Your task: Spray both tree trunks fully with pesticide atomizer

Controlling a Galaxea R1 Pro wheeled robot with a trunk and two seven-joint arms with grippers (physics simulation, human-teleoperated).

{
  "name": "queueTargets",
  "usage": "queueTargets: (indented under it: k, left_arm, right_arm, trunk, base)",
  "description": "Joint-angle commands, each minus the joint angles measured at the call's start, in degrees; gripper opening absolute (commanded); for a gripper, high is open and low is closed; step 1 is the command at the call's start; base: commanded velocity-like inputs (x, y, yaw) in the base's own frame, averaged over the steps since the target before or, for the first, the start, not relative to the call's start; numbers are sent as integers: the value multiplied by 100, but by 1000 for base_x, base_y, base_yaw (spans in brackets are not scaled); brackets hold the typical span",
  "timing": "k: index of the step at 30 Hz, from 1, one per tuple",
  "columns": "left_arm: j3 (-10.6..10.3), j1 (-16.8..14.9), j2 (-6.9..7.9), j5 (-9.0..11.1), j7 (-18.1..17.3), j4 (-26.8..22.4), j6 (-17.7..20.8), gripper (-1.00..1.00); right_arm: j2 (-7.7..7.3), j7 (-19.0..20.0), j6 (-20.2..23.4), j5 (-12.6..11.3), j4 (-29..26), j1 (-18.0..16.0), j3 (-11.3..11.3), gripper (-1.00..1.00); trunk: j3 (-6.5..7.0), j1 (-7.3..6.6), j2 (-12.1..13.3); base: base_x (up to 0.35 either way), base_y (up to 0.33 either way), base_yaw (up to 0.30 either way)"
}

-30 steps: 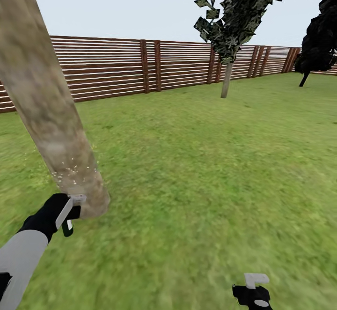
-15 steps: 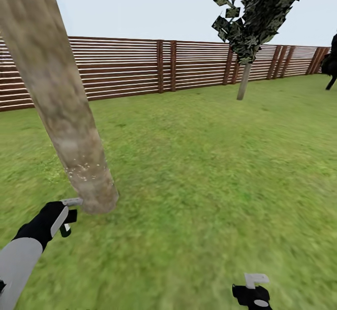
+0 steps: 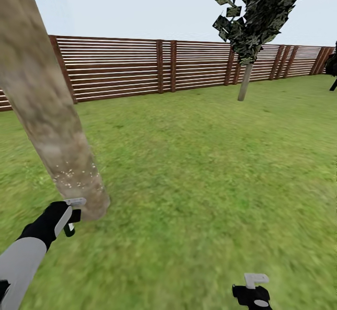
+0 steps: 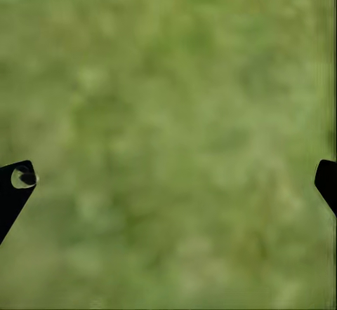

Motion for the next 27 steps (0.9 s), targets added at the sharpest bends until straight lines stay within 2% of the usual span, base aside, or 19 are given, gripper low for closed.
queueTargets:
  k: [1,8,20,27]
  left_arm:
    - [3,-2,-5,60,40,-10,24,-100]
    - [3,-2,-9,57,54,-14,24,-100]
    - [3,-2,-16,71,58,27,24,-100]
    - [3,-2,-26,74,58,32,24,-100]
  right_arm:
    - [2,-12,-28,53,17,-6,-42,100]
    - [17,-12,-28,53,21,-6,-41,100]
    - [20,-12,-28,53,21,-6,-41,100]
    - [20,-12,-28,53,21,-6,-41,100]
  trunk:
    - [-5,0,-2]
    - [-5,0,-2]
    - [-5,0,-2]
    - [-5,0,-2]
  base:
    - [104,-265,0]
    - [102,-266,36]
    - [138,-262,214]
    - [225,-206,11]
